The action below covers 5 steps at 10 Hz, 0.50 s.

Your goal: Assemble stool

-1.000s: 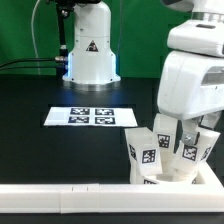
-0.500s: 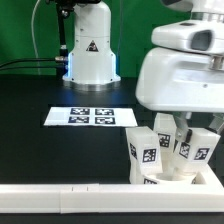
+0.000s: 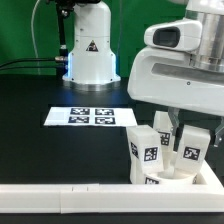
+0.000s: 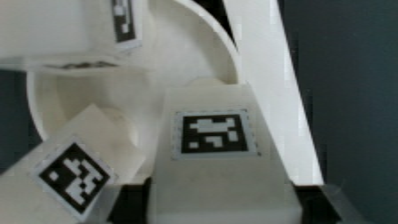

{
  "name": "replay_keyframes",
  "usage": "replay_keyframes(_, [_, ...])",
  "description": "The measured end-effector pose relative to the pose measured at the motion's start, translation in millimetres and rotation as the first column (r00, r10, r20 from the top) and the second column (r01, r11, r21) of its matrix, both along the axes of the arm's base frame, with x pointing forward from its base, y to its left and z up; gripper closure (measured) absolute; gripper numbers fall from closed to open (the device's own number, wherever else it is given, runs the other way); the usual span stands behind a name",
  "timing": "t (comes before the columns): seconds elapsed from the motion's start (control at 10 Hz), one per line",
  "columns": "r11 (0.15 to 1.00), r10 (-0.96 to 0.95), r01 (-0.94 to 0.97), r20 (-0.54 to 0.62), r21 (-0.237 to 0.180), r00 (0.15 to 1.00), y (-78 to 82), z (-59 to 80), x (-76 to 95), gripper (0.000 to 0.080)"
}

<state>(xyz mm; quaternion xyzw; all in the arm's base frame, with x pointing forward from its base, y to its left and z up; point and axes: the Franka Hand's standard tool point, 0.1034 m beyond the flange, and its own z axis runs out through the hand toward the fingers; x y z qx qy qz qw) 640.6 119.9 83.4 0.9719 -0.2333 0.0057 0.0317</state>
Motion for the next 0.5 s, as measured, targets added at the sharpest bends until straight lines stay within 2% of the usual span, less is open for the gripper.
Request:
replay_keyframes(0.2, [0.938,-0.345,0.343,0.036,0.059,0.938,-5.1,-6.6,-2.5,0.0462])
replay_keyframes(0.3, [0.848,-0.525,0.519,0.037,0.107,0.850,-8.0,-6.8,-5.4,0.0462])
replay_keyframes(0.4, [0.791,-0.602,0.595,0.011,0.140,0.798,-11.6,-6.1,-4.3,0.0462])
replay_keyframes(0.5, [0.754,-0.649,0.643,0.006,0.137,0.761,-9.3,-7.3,-5.3,0.0462])
